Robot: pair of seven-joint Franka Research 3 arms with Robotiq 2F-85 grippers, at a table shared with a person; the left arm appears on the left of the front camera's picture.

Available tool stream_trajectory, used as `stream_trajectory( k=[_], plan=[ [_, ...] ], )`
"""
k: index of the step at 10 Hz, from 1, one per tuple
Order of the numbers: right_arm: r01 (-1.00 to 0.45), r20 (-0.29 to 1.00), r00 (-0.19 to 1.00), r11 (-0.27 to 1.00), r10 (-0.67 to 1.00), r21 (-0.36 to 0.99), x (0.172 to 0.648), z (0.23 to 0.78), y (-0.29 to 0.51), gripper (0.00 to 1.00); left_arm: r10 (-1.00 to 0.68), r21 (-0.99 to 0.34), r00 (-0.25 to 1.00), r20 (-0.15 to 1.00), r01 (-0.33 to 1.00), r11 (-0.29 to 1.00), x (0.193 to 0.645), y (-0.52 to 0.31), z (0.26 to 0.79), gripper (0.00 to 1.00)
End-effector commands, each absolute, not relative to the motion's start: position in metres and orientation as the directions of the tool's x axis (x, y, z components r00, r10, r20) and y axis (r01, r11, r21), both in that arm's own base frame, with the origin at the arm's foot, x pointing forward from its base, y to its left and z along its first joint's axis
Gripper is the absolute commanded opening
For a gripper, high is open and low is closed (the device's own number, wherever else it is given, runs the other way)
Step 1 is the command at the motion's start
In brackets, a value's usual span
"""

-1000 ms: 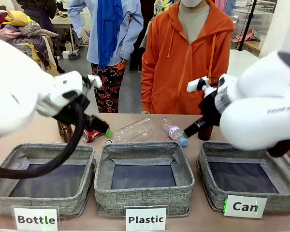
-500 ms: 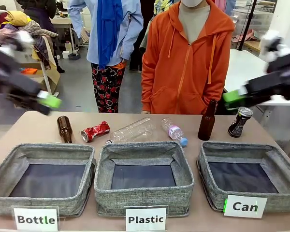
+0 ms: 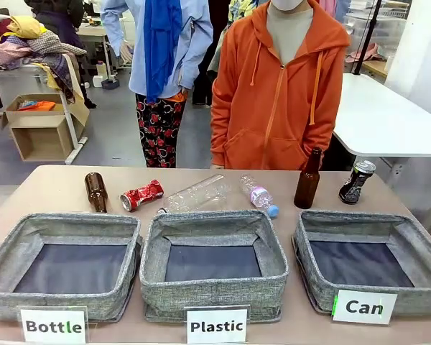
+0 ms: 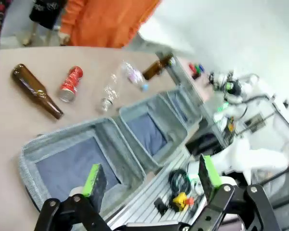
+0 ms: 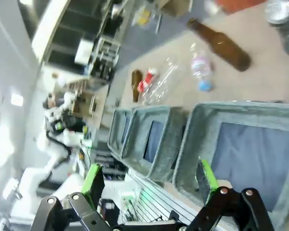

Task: Sort the can waste into the basket.
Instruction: Pick up the can waste from the table and place it in the right Fabric basket.

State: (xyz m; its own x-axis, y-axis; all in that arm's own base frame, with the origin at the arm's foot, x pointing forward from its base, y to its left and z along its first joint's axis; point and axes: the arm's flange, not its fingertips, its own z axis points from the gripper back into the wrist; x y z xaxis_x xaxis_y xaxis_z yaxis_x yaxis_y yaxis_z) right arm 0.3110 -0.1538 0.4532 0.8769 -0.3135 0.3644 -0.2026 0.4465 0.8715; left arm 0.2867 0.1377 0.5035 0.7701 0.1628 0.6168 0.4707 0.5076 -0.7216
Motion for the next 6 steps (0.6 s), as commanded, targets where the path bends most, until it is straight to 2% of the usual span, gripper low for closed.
stream_trajectory(
  k=[1, 3, 4, 5, 6],
  plan=[
    [-0.188, 0.351, 0.843, 0.388, -0.408, 0.902, 0.303, 0.433, -0.154, 1.0, 0.269, -0.731, 0.721, 0.639, 0.46, 0.504, 0.287, 0.139, 0.484, 1.0],
    [-0.206, 0.354, 0.828, 0.351, -0.435, 0.913, 0.307, 0.425, -0.156, 1.0, 0.31, -0.742, 0.714, 0.628, 0.43, 0.514, 0.285, 0.145, 0.477, 1.0],
    [-0.213, 0.378, 0.822, 0.384, -0.427, 0.898, 0.316, 0.425, -0.148, 1.0, 0.317, -0.714, 0.689, 0.652, 0.417, 0.562, 0.293, 0.135, 0.48, 1.0],
    [-0.153, 0.315, 0.839, 0.364, -0.444, 0.919, 0.309, 0.431, -0.18, 1.0, 0.316, -0.757, 0.73, 0.607, 0.41, 0.508, 0.291, 0.169, 0.486, 1.0],
    [-0.153, 0.315, 0.839, 0.364, -0.444, 0.919, 0.309, 0.431, -0.18, 1.0, 0.316, -0.757, 0.73, 0.607, 0.41, 0.508, 0.291, 0.169, 0.486, 1.0]
  ],
)
